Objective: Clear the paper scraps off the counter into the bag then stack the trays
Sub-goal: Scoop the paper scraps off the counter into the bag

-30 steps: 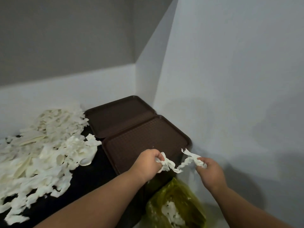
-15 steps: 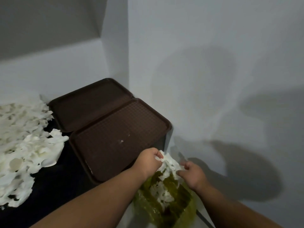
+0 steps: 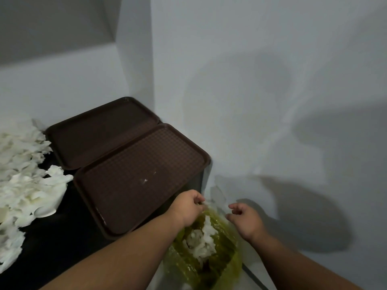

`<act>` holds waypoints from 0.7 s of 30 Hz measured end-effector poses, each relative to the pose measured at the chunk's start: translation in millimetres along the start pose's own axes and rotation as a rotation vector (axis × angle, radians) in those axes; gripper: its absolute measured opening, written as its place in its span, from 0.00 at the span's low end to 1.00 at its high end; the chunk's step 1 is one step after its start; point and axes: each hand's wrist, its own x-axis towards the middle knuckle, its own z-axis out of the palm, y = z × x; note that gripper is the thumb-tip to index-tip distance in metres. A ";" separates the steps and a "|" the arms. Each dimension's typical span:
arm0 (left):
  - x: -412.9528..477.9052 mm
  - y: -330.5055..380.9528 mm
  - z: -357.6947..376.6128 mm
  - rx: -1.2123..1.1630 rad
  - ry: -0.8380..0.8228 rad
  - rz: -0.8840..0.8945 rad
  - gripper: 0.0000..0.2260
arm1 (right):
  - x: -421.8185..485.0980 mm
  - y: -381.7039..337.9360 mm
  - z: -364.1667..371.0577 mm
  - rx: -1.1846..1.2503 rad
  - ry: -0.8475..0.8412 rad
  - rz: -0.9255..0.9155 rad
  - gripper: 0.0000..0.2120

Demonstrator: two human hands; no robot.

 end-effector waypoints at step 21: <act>-106.9 -80.7 -143.9 -0.052 0.296 -0.005 0.04 | -53.1 -148.2 93.6 -0.008 -0.092 -0.336 0.11</act>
